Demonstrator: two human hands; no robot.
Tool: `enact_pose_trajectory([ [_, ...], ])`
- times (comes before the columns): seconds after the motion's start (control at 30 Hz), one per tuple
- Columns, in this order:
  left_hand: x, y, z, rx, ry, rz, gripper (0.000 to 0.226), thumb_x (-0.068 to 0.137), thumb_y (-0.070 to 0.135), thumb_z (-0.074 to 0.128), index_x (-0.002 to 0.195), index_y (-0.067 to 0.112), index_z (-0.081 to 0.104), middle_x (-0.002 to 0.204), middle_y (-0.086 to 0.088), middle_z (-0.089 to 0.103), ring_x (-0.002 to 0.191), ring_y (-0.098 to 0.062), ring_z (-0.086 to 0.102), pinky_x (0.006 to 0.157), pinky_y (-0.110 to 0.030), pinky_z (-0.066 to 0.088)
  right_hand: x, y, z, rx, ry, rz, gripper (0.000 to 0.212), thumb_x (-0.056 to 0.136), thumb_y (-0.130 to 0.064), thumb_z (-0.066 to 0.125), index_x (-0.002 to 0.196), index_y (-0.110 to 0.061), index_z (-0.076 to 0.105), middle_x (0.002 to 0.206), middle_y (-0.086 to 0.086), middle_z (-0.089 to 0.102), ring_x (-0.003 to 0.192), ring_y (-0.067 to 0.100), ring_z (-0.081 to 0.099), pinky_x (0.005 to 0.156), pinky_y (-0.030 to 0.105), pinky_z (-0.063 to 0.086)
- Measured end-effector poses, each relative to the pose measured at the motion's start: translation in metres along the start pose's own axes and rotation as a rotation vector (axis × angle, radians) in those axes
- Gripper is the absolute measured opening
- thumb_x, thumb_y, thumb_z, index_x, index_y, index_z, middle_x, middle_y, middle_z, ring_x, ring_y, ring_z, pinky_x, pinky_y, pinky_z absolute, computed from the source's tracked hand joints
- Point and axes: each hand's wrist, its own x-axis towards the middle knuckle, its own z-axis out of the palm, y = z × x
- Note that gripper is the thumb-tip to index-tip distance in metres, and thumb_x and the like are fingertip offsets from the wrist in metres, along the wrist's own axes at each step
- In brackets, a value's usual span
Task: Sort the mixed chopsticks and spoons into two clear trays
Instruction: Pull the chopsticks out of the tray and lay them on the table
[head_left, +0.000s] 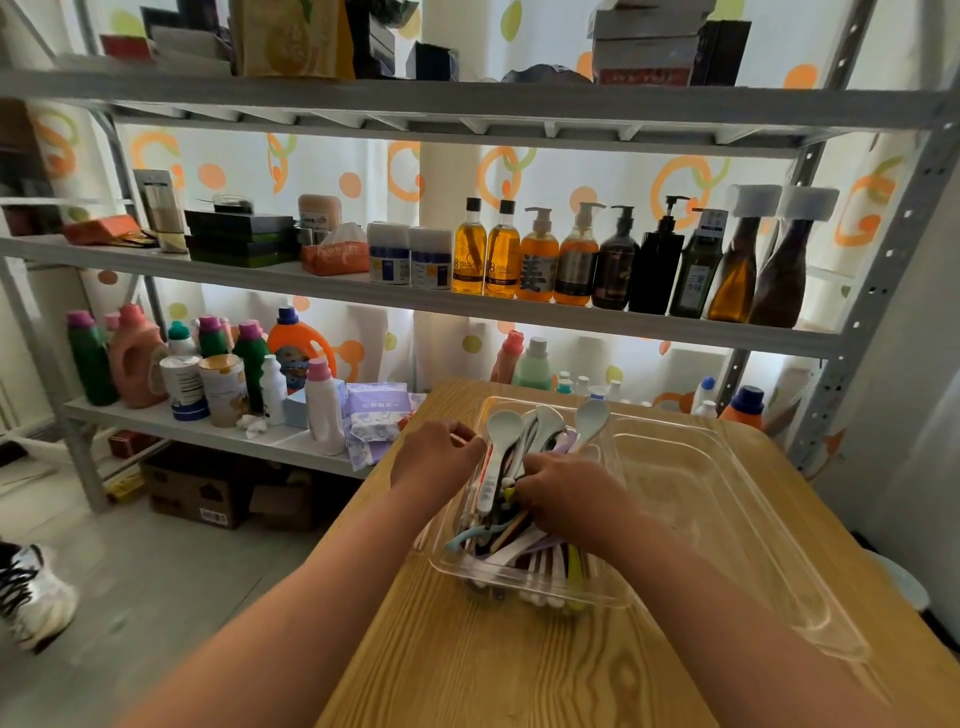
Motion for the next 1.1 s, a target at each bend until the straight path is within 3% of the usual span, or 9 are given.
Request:
enact_pose_trajectory([
  [0.07, -0.002, 0.003, -0.001, -0.006, 0.006, 0.002, 0.014, 0.089, 0.035, 0.058, 0.093, 0.022, 0.062, 0.086, 0.006, 0.060, 0.083, -0.012, 0.057, 0.072, -0.024, 0.042, -0.003, 0.003, -0.003, 0.020, 0.070, 0.016, 0.022, 0.088, -0.014, 0.057, 0.108, -0.011, 0.065, 0.106, 0.007, 0.061, 0.097, 0.022, 0.059, 0.078, 0.032, 0.047],
  [0.17, -0.005, 0.006, -0.002, -0.011, 0.007, 0.014, 0.014, 0.089, 0.034, 0.058, 0.093, 0.021, 0.063, 0.086, 0.006, 0.060, 0.082, -0.011, 0.057, 0.072, -0.024, 0.040, -0.006, 0.010, -0.008, 0.067, 0.209, 0.070, 0.015, 0.080, -0.012, 0.068, 0.095, -0.010, 0.066, 0.092, 0.008, 0.066, 0.085, 0.025, 0.062, 0.068, 0.032, 0.048],
  [0.3, -0.004, 0.007, -0.003, -0.057, -0.012, 0.026, 0.012, 0.091, 0.034, 0.057, 0.092, 0.023, 0.061, 0.085, 0.007, 0.061, 0.083, -0.012, 0.057, 0.074, -0.025, 0.043, -0.007, 0.018, -0.013, 0.241, 0.343, 0.192, 0.014, 0.086, -0.014, 0.062, 0.100, -0.013, 0.066, 0.096, 0.005, 0.066, 0.088, 0.018, 0.057, 0.070, 0.022, 0.039],
  [0.43, -0.004, 0.009, 0.000, -0.130, -0.023, 0.021, 0.017, 0.092, 0.034, 0.056, 0.095, 0.019, 0.064, 0.079, 0.009, 0.061, 0.077, -0.009, 0.058, 0.070, -0.026, 0.046, -0.007, 0.017, -0.016, 0.281, 0.453, 0.194, 0.014, 0.080, -0.009, 0.071, 0.094, -0.010, 0.069, 0.093, 0.007, 0.065, 0.082, 0.019, 0.060, 0.067, 0.023, 0.048],
  [0.6, -0.011, 0.024, -0.009, -0.501, -0.124, -0.082, 0.025, 0.096, 0.033, 0.050, 0.081, 0.020, 0.066, 0.075, 0.009, 0.068, 0.064, -0.007, 0.054, 0.060, -0.023, 0.040, -0.007, 0.009, -0.019, 0.097, 0.466, -0.002, 0.027, 0.067, -0.007, 0.082, 0.091, -0.009, 0.069, 0.081, 0.008, 0.065, 0.071, 0.018, 0.063, 0.062, 0.026, 0.054],
  [0.73, -0.011, 0.027, -0.012, -0.481, -0.197, -0.108, 0.030, 0.092, 0.044, 0.054, 0.077, 0.020, 0.065, 0.068, 0.008, 0.067, 0.070, -0.014, 0.055, 0.069, -0.028, 0.046, -0.005, 0.001, -0.017, 0.044, 0.486, -0.056, 0.036, 0.065, -0.008, 0.084, 0.097, -0.009, 0.068, 0.086, 0.010, 0.067, 0.077, 0.022, 0.066, 0.066, 0.029, 0.055],
  [0.9, -0.009, 0.020, -0.014, -0.466, -0.259, -0.121, 0.028, 0.086, 0.044, 0.062, 0.081, 0.016, 0.065, 0.072, 0.001, 0.063, 0.070, -0.013, 0.054, 0.063, -0.024, 0.045, -0.001, -0.003, -0.015, 0.091, 0.479, -0.106, 0.041, 0.063, -0.004, 0.084, 0.101, -0.007, 0.067, 0.088, 0.010, 0.068, 0.078, 0.021, 0.067, 0.066, 0.027, 0.055],
  [1.1, -0.002, 0.012, -0.017, -0.453, -0.141, -0.120, 0.021, 0.088, 0.030, 0.063, 0.072, 0.017, 0.068, 0.066, 0.006, 0.065, 0.068, -0.013, 0.055, 0.063, -0.025, 0.044, 0.003, -0.004, -0.011, 0.206, 0.502, -0.030, 0.032, 0.065, -0.001, 0.081, 0.094, -0.006, 0.069, 0.083, 0.010, 0.069, 0.072, 0.020, 0.067, 0.062, 0.027, 0.057],
])
